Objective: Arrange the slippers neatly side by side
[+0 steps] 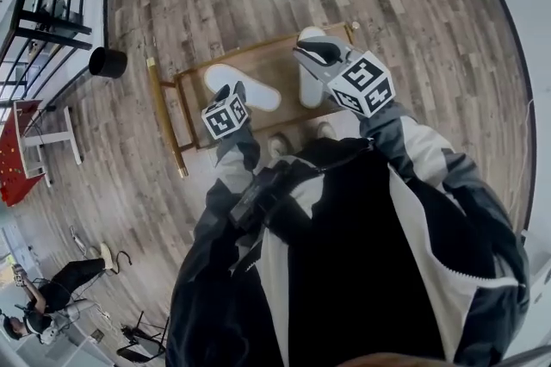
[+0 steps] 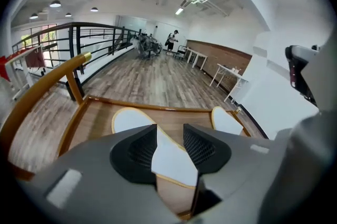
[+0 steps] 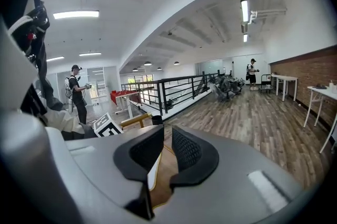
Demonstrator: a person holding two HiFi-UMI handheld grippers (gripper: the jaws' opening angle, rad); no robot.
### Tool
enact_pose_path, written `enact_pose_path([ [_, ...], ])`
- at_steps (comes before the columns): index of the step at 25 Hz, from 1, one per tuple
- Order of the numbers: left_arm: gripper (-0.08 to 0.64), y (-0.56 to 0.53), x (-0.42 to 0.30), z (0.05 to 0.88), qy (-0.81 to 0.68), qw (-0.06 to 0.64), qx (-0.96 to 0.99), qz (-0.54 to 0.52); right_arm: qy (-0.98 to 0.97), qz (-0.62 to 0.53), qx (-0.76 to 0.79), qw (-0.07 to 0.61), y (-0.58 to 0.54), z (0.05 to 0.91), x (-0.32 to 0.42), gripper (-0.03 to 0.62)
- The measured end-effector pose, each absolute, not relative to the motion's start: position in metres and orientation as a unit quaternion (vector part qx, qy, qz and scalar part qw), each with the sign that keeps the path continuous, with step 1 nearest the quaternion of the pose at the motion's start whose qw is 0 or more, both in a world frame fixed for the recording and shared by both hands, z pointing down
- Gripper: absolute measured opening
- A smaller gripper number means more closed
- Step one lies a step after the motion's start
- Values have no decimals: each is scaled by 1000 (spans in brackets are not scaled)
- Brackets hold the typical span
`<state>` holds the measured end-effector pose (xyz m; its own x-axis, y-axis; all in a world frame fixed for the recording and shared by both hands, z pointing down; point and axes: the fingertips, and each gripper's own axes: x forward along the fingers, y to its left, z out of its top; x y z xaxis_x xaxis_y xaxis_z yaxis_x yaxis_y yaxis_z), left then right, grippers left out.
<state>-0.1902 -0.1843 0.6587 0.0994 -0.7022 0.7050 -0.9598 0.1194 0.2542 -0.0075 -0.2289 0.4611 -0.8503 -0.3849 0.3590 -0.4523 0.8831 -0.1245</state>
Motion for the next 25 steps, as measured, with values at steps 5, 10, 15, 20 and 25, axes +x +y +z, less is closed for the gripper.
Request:
enact_pose_path([
  [5,197,-190,-196,698,-642,431,611,168,-951,93,239,172,-232,461,6,51],
  [10,202,-197,-197,719,-636,454,600,174,-945,90,255,183,-232,463,19,51],
  [15,202,-202,-198,735,-639,464,588,176,-938,89,273,194,-232,467,38,51],
  [20,206,-207,-200,745,-639,475,580,171,-932,93,289,197,-233,470,52,51],
  [25,140,-207,-204,745,-645,478,571,173,-929,95,296,199,-230,469,55,51],
])
